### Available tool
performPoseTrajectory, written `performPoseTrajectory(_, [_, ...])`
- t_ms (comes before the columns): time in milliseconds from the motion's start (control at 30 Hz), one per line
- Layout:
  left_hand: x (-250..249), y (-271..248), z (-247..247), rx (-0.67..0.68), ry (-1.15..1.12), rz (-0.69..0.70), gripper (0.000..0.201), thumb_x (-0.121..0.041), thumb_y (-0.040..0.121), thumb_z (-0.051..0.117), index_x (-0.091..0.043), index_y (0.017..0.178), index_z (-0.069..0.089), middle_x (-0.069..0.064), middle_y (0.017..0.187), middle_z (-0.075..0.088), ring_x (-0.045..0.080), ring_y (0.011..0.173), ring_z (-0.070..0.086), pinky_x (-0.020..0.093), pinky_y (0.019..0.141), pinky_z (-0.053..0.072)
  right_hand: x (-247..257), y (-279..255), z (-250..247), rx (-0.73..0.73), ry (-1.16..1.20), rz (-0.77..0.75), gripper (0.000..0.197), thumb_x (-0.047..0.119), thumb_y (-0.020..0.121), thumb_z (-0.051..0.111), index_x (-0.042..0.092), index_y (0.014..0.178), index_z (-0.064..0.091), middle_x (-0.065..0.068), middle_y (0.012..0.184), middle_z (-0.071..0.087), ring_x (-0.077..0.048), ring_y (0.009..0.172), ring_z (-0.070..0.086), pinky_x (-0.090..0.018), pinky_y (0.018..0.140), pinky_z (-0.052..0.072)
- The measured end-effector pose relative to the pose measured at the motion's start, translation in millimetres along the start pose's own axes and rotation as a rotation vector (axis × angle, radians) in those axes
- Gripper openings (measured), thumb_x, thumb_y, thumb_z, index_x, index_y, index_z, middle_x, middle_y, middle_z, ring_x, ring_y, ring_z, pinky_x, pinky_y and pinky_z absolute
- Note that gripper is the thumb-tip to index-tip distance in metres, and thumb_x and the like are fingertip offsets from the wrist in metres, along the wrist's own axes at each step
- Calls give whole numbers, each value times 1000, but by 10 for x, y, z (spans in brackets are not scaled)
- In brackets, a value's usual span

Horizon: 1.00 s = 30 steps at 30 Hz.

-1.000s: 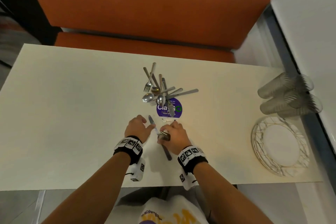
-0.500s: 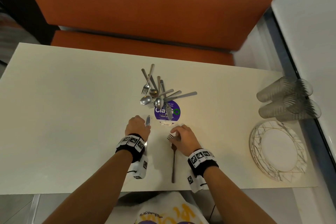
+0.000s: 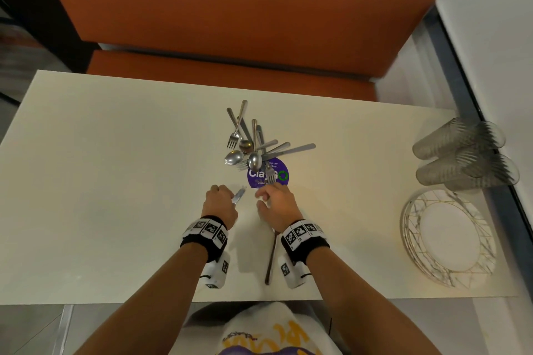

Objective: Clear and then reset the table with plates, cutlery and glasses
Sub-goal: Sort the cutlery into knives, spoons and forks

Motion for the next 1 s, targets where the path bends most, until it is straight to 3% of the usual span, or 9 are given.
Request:
performPoseTrajectory(200, [82, 28, 90, -6, -15, -16, 32, -4, 90, 63, -8, 121, 57, 11, 126, 50, 28, 114, 52, 36, 93, 51, 199, 150, 136, 9, -93, -29, 30, 18, 89, 66, 19, 119, 64, 1, 107, 59, -17, 101, 52, -39, 95, 48])
performPoseTrajectory(367, [204, 24, 67, -15, -230, 9, 18, 1, 91, 56, -15, 100, 58, 8, 108, 63, 28, 96, 61, 33, 78, 51, 180, 198, 257, 33, -112, -10, 37, 22, 91, 69, 21, 127, 62, -3, 122, 56, -23, 114, 51, -39, 101, 47])
performPoseTrajectory(467, [232, 3, -2, -18, -424, 51, 12, -6, 97, 59, -18, 100, 60, 6, 98, 68, 21, 84, 65, 19, 67, 47, 207, 239, 224, -6, -1, -17, 23, 25, 92, 67, 19, 115, 68, -2, 114, 60, -19, 109, 53, -35, 97, 47])
performPoseTrajectory(533, [202, -15, -67, -50, -534, 78, 11, -8, 95, 66, -16, 102, 63, 4, 95, 69, 12, 81, 64, 9, 65, 45, 253, 261, 142, -20, 182, 8, 16, 19, 92, 68, 14, 108, 68, -1, 103, 69, -16, 99, 61, -32, 91, 51])
performPoseTrajectory(600, [151, -16, -138, -92, -612, 85, 14, -11, 93, 72, -16, 103, 65, 1, 94, 69, 8, 81, 63, 6, 66, 45, 300, 282, 30, 0, 347, 72, 14, 15, 94, 67, 12, 107, 67, -2, 97, 74, -16, 92, 68, -32, 88, 55])
performPoseTrajectory(700, [63, 5, -218, -93, -682, 111, 13, -15, 94, 72, -19, 104, 66, 1, 93, 72, 12, 79, 66, 11, 69, 46, 367, 332, -153, 13, 516, 118, 9, 13, 97, 63, 12, 105, 66, -4, 92, 76, -19, 82, 71, -31, 80, 59])
performPoseTrajectory(767, [-5, 7, -252, -42, -707, 152, 6, -16, 99, 64, -20, 100, 68, 2, 89, 75, 16, 78, 72, 19, 73, 50, 417, 384, -302, -29, 535, 108, 7, 16, 97, 63, 14, 103, 67, -1, 89, 76, -12, 77, 69, -29, 77, 59])
performPoseTrajectory(867, [-108, -9, -283, 6, -749, 189, 19, -17, 105, 53, -17, 98, 71, 4, 85, 77, 15, 74, 73, 27, 73, 56, 483, 483, -545, -104, 525, 48, 6, 18, 97, 63, 16, 100, 68, 2, 82, 74, -5, 71, 66, -23, 73, 56])
performPoseTrajectory(1000, [-224, 49, -299, -24, -795, 195, 25, -12, 107, 47, -13, 99, 71, 6, 78, 74, 20, 68, 70, 36, 74, 60, 482, 656, -788, -120, 518, -4, 13, 20, 98, 63, 12, 106, 69, -1, 91, 75, -6, 74, 67, -24, 74, 55])
Point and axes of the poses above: each hand's wrist, its own y-axis towards the middle knuckle, its own z-axis out of the palm, x = y × z, the point moved 1 cm from there along y, towards the middle knuckle
